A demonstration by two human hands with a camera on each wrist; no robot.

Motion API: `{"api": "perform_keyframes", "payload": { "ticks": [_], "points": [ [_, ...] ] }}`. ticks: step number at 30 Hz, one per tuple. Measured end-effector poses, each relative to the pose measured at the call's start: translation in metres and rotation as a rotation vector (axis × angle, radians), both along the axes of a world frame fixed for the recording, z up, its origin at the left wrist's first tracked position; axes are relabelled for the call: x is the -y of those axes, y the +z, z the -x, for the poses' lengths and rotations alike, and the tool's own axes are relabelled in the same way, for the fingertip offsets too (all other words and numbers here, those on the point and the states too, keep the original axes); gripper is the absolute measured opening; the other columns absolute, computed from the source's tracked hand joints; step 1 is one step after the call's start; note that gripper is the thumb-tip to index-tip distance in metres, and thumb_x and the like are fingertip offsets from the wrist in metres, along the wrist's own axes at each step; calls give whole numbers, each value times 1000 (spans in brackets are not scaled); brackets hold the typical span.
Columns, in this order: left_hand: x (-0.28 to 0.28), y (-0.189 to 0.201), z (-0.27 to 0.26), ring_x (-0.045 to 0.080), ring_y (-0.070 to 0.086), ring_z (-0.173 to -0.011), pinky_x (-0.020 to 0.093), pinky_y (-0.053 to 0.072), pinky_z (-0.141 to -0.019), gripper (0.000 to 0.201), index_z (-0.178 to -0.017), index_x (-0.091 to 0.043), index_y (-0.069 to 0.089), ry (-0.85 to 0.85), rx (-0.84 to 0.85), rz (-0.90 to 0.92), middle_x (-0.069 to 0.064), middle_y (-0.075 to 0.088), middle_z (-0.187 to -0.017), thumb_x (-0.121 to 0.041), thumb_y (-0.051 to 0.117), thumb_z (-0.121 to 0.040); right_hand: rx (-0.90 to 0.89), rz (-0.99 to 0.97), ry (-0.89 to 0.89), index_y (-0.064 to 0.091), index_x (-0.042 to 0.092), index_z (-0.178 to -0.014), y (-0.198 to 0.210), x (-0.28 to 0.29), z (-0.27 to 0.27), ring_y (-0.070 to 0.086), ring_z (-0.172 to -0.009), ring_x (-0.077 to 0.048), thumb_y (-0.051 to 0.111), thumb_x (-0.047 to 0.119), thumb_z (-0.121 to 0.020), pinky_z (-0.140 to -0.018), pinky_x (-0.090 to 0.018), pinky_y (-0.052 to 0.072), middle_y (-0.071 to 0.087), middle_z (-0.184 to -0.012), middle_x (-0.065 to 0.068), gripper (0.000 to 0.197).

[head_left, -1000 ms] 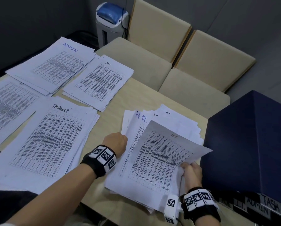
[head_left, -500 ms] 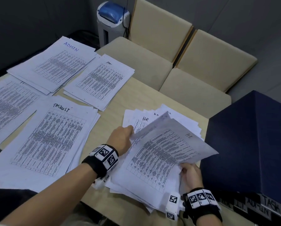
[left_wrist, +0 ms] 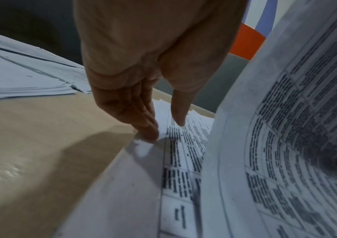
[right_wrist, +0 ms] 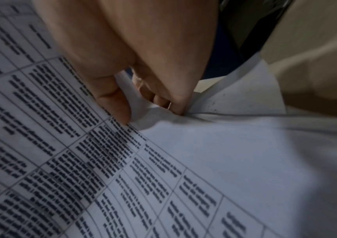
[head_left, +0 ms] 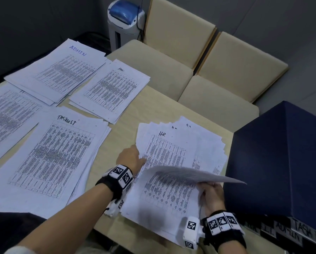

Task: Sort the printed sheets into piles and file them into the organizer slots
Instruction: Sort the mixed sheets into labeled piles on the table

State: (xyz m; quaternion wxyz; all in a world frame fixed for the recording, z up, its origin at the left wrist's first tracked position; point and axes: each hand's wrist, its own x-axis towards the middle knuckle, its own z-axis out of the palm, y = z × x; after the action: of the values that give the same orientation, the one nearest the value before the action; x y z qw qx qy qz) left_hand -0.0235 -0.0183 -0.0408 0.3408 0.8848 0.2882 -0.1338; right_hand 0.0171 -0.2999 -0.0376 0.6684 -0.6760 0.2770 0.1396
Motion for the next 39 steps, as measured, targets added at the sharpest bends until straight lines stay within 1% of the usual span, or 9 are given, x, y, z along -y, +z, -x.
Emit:
{"api": "perform_keyframes", "payload": {
  "ticks": [4, 10, 16, 23, 26, 28, 32, 35, 39],
  "points": [
    [5, -6, -3, 27, 58, -97, 33, 46, -78, 44, -109, -6, 55, -7, 30, -80, 11, 59, -108, -39, 71, -84, -66, 15, 10, 72, -1, -86, -6, -2, -2, 69, -95, -40, 67, -11, -62, -91, -54, 53, 73, -95, -23, 26],
    [6, -5, -12, 31, 55, -104, 36, 46, -83, 54, -122, -2, 47, 26, 49, -71, 15, 50, -121, -35, 69, -86, -127, 94, 69, 67, -7, -96, -4, -6, -3, 51, -79, -24, 62, -4, -79, -64, -31, 40, 59, -80, -12, 18],
    [8, -7, -22, 31, 56, -105, 35, 45, -82, 45, -117, -3, 45, 1, -81, -11, 15, 53, -118, -37, 61, -91, -122, 189, 116, 70, 4, -100, -9, -8, -6, 64, -102, -32, 67, 3, -73, -98, -46, 49, 73, -102, -12, 27],
    [4, -8, -23, 31, 56, -98, 36, 48, -80, 49, -115, -2, 47, 80, 22, 7, 13, 52, -114, -30, 70, -82, -76, 132, 122, 68, 4, -99, -11, -8, -4, 63, -104, -33, 67, 1, -70, -94, -42, 49, 74, -101, -12, 29],
    [3, 2, -23, 26, 56, -86, 31, 44, -70, 14, -92, -11, 56, 23, 19, 26, 4, 60, -90, -22, 61, -85, -53, 119, 113, 65, -2, -101, -6, -9, -2, 61, -100, -30, 65, -4, -77, -99, -41, 45, 71, -102, -14, 24],
    [6, 7, -22, 24, 47, -72, 27, 34, -56, 21, -67, -19, 46, -17, 90, 41, -2, 50, -68, -11, 54, -86, -24, 93, 112, 64, -5, -102, -2, -11, 0, 61, -99, -28, 61, -8, -81, -96, -38, 46, 70, -103, -14, 22],
    [4, 10, -16, 14, 46, -58, 15, 35, -52, 25, -75, -17, 54, -4, 298, 325, -4, 55, -63, 8, 54, -79, -21, 97, 58, 68, 1, -99, -6, -9, -2, 65, -99, -28, 63, -6, -81, -85, -35, 47, 73, -99, -11, 20],
    [-5, 15, -9, 17, 53, -61, 26, 51, -61, 28, -87, -1, 63, 63, 348, 688, 9, 60, -68, 23, 62, -73, -33, 113, 2, 72, 5, -93, -8, -4, -5, 67, -96, -29, 68, -5, -77, -84, -36, 50, 75, -93, -11, 19],
    [-10, 17, -6, 21, 55, -61, 28, 54, -59, 23, -72, -1, 60, 128, 391, 735, 17, 57, -65, 14, 77, -68, 51, 79, -32, 72, 5, -87, 1, -5, -1, 70, -88, -29, 71, -10, -74, -82, -35, 53, 76, -87, -10, 20]
  ]
}}
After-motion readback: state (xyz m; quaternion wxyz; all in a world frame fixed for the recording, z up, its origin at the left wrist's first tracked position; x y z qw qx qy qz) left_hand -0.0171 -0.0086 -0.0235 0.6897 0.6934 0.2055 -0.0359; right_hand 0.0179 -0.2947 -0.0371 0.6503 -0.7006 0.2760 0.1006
